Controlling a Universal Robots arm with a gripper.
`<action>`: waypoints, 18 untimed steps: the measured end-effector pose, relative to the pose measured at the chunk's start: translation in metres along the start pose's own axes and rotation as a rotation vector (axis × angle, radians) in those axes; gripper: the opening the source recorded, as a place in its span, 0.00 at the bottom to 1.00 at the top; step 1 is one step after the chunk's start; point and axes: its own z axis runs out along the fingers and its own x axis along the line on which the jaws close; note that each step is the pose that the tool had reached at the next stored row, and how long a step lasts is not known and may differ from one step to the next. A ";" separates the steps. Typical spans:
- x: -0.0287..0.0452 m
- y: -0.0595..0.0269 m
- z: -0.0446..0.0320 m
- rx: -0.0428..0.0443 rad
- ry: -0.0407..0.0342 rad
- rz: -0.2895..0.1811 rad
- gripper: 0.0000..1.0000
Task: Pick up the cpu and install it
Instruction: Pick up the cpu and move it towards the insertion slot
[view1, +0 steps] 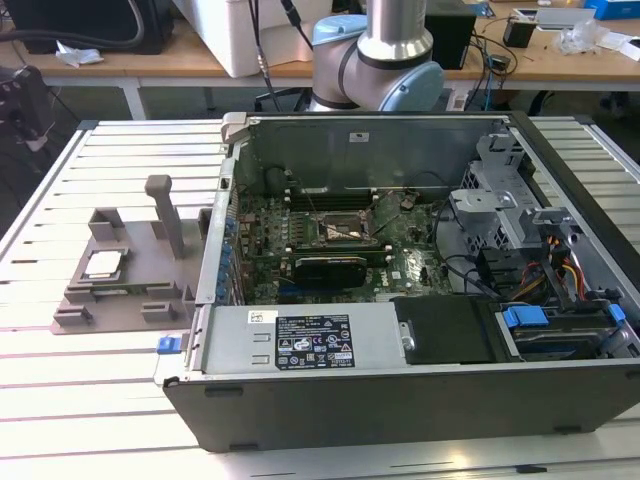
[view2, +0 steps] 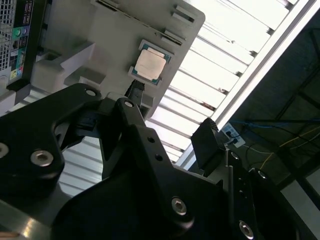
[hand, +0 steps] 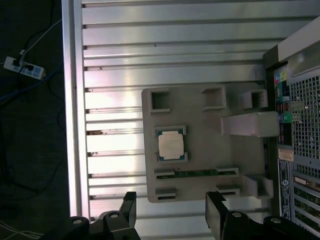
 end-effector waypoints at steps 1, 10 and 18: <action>0.0000 0.0000 0.0005 0.0001 0.0001 0.000 0.66; -0.0001 -0.0001 0.0048 0.0002 0.0001 0.000 0.66; -0.0005 -0.0002 0.0190 0.0009 0.0001 0.000 0.66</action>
